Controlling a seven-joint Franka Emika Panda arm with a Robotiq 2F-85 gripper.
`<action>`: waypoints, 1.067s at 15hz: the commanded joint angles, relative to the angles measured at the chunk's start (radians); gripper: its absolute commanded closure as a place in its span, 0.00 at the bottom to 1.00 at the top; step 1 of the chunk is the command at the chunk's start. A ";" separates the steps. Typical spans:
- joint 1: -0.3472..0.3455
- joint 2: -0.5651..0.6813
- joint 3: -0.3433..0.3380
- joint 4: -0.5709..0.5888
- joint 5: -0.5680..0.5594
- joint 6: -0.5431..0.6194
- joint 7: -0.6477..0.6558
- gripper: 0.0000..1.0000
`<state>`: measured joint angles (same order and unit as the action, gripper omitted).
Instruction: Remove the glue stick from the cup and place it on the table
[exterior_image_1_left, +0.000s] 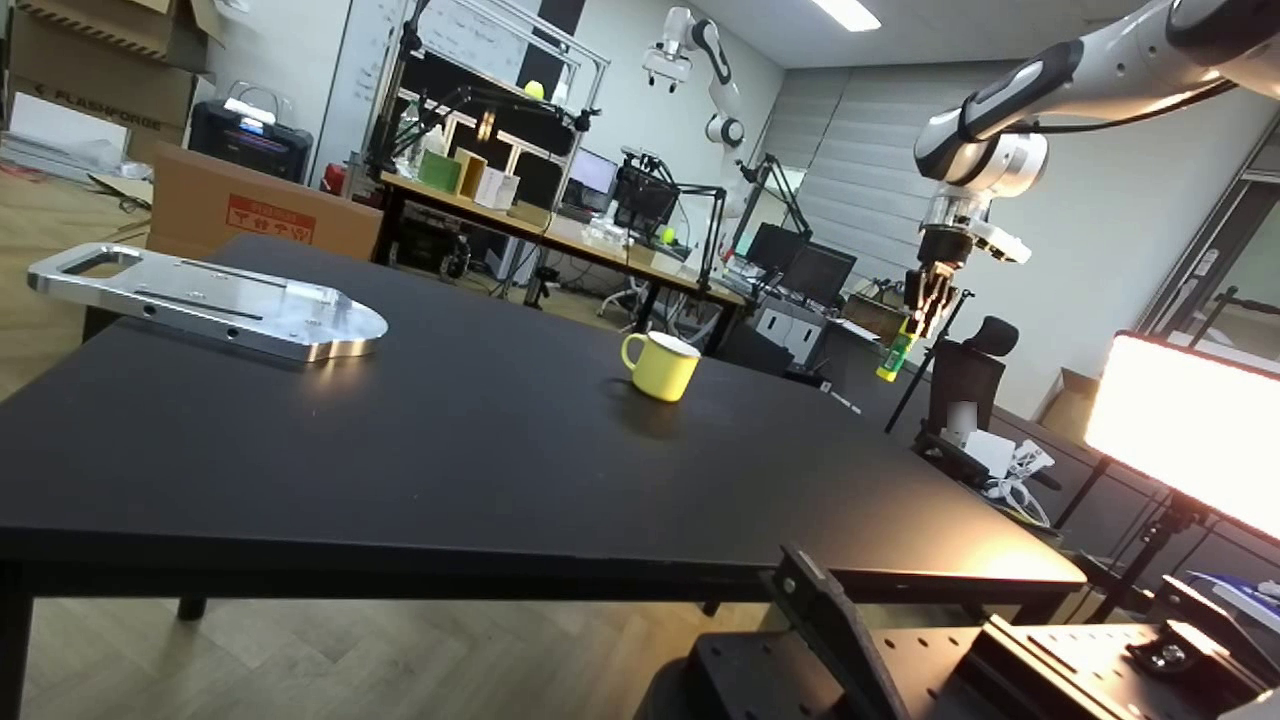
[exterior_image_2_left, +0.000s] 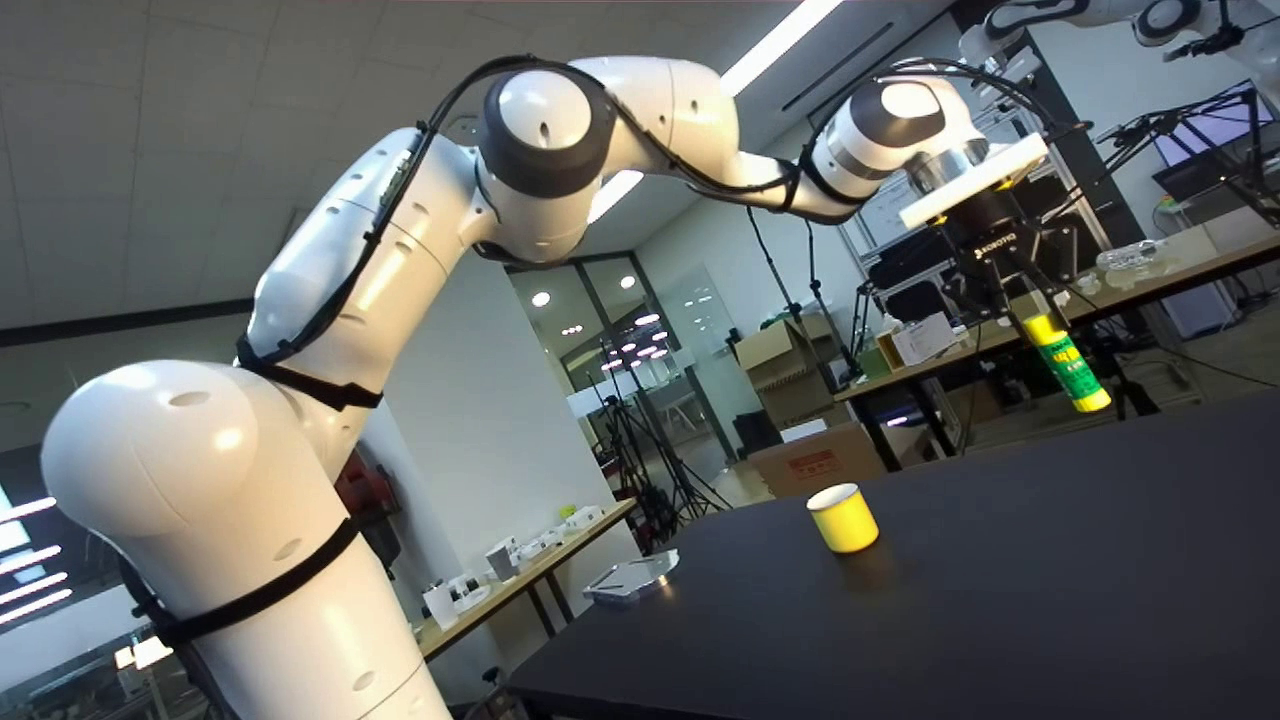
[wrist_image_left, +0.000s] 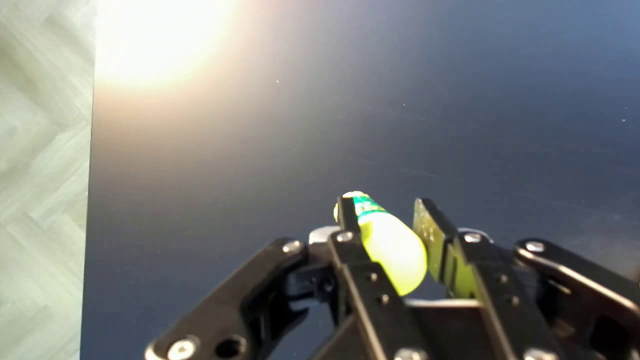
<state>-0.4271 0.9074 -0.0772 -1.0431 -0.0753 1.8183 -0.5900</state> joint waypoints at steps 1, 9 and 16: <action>-0.023 0.126 -0.007 0.149 0.011 -0.050 0.005 0.92; -0.047 0.316 -0.017 0.322 -0.001 -0.103 0.018 0.92; -0.056 0.398 -0.018 0.392 0.001 -0.087 0.017 0.92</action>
<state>-0.4734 1.2432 -0.0884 -0.7565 -0.0760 1.7626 -0.5890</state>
